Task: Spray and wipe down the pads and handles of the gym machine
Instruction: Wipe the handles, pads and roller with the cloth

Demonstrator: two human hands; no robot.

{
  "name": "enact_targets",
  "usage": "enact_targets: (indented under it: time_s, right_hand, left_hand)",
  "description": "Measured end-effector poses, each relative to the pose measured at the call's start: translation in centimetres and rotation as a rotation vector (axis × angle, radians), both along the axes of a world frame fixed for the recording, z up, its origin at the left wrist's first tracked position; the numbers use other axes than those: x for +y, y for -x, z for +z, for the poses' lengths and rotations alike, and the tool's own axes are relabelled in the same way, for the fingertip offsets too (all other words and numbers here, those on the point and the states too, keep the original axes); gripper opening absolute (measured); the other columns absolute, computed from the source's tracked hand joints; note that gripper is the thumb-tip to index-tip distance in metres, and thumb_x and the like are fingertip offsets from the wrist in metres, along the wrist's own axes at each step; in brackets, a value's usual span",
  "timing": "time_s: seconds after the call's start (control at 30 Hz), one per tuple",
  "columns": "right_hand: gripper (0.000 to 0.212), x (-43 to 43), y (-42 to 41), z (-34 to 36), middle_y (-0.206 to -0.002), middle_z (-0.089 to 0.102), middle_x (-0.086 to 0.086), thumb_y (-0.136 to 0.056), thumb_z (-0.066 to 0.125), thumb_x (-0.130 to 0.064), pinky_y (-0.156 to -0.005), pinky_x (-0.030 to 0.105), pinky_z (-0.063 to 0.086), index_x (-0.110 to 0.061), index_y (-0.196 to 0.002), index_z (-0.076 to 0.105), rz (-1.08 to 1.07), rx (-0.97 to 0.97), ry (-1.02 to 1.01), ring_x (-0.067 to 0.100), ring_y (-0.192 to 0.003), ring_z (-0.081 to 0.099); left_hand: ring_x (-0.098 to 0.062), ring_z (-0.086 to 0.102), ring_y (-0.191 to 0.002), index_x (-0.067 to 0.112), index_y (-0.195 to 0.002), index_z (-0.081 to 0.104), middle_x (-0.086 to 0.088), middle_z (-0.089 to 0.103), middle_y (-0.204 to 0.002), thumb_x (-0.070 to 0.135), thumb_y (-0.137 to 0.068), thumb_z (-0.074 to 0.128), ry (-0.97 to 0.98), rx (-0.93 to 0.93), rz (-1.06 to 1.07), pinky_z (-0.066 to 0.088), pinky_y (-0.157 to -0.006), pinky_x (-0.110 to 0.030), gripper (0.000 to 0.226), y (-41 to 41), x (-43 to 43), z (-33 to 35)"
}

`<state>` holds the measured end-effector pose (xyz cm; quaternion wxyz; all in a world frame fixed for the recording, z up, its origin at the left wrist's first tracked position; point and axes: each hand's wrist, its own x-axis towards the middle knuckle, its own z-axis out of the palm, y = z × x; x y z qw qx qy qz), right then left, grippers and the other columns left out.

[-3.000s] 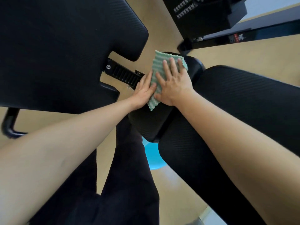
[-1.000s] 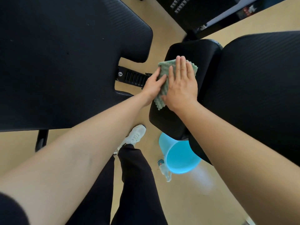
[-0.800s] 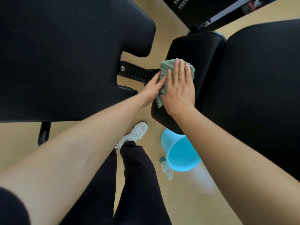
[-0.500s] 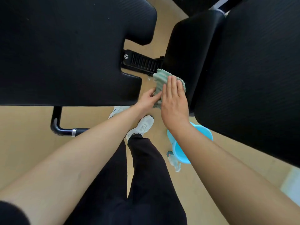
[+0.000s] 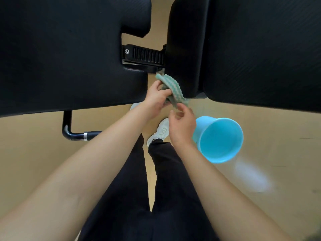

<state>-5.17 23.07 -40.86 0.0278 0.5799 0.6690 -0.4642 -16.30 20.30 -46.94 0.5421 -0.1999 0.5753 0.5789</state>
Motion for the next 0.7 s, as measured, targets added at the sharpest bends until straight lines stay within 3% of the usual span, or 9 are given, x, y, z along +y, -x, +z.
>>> enact_targets:
  time_s: [0.07,0.1,0.23,0.33,0.37,0.43,0.5,0.6,0.7]
  right_hand:
    - [0.025,0.6,1.3,-0.2,-0.124,0.068,0.002,-0.103,0.060,-0.019,-0.097,0.023,0.050,-0.016,-0.128,0.064,-0.550,0.218,0.541,0.021,-0.116,0.064]
    - [0.024,1.0,1.6,-0.6,-0.125,0.069,0.005,-0.105,0.058,-0.020,-0.098,0.032,0.053,-0.014,-0.128,0.063,-0.713,0.327,0.699,0.024,-0.117,0.064]
    - [0.013,1.9,2.2,-1.2,-0.114,0.068,0.015,-0.104,0.057,-0.011,-0.091,0.037,0.055,-0.005,-0.113,0.063,-0.983,0.409,0.777,0.027,-0.104,0.065]
    - [0.021,2.6,1.9,-1.5,-0.112,0.066,0.018,-0.103,0.058,-0.012,-0.097,0.037,0.054,0.000,-0.121,0.059,-0.746,0.167,0.525,0.030,-0.104,0.066]
    - [0.028,3.0,1.2,-1.7,-0.117,0.066,0.018,-0.106,0.055,-0.020,-0.099,0.037,0.052,-0.001,-0.126,0.059,-0.487,0.045,0.325,0.031,-0.111,0.065]
    - [0.038,2.9,0.2,-2.3,-0.126,0.068,0.012,-0.108,0.046,-0.037,-0.096,0.034,0.048,-0.012,-0.133,0.060,-0.101,0.013,0.266,0.031,-0.119,0.064]
    - [0.035,3.4,-0.3,-2.3,-0.127,0.069,0.006,-0.109,0.041,-0.039,-0.092,0.030,0.044,-0.023,-0.134,0.060,-0.089,-0.060,0.269,0.029,-0.118,0.065]
    - [0.040,4.7,-1.5,-1.7,-0.134,0.066,0.000,-0.108,0.039,-0.046,-0.101,0.033,0.046,-0.035,-0.144,0.053,-0.057,-0.100,0.184,0.026,-0.123,0.063]
    - [0.039,5.1,-3.1,-0.8,-0.134,0.066,-0.003,-0.109,0.040,-0.044,-0.097,0.028,0.045,-0.034,-0.145,0.052,-0.032,0.014,0.128,0.020,-0.123,0.063]
  left_hand:
    - [-0.029,0.071,-0.112,0.028,-0.114,0.059,-0.011,0.069,-0.126,-0.004,-0.096,0.060,0.007,0.011,0.001,0.061,-0.092,-0.045,0.036,-0.2,0.3,0.3]
    - [-0.029,0.071,-0.111,0.027,-0.115,0.060,-0.012,0.070,-0.125,-0.004,-0.095,0.060,0.008,0.017,0.003,0.061,-0.092,-0.044,0.037,-0.3,0.4,0.4]
    - [-0.018,0.070,-0.106,0.016,-0.127,0.065,-0.004,0.072,-0.118,0.000,-0.091,0.064,0.074,0.169,-0.106,0.057,-0.082,-0.027,0.039,-0.3,0.4,1.1]
    - [-0.011,0.068,-0.097,0.017,-0.124,0.068,0.003,0.072,-0.112,0.002,-0.088,0.066,0.154,0.266,-0.147,0.050,-0.070,-0.019,0.040,-0.1,0.8,1.5]
    - [-0.013,0.069,-0.098,0.018,-0.126,0.066,0.001,0.072,-0.113,0.000,-0.088,0.066,0.147,0.269,-0.145,0.053,-0.070,-0.022,0.042,-0.2,1.0,1.7]
    - [-0.017,0.070,-0.105,0.018,-0.126,0.065,-0.002,0.072,-0.116,-0.002,-0.087,0.065,0.134,0.308,-0.148,0.061,-0.082,-0.030,0.044,-0.7,1.2,2.3]
    - [-0.020,0.071,-0.107,0.019,-0.118,0.068,-0.002,0.074,-0.111,-0.005,-0.085,0.065,0.129,0.384,-0.162,0.062,-0.090,-0.039,0.041,-1.5,1.3,3.0]
    - [-0.024,0.072,-0.103,0.022,-0.106,0.074,-0.002,0.076,-0.101,0.002,-0.076,0.068,0.121,0.506,-0.193,0.060,-0.093,-0.049,0.036,-3.0,1.3,4.2]
    - [-0.022,0.065,-0.090,0.015,-0.102,0.074,-0.007,0.066,-0.097,0.008,-0.080,0.069,0.142,0.697,-0.257,0.058,-0.090,-0.041,0.023,-4.1,1.8,5.8]
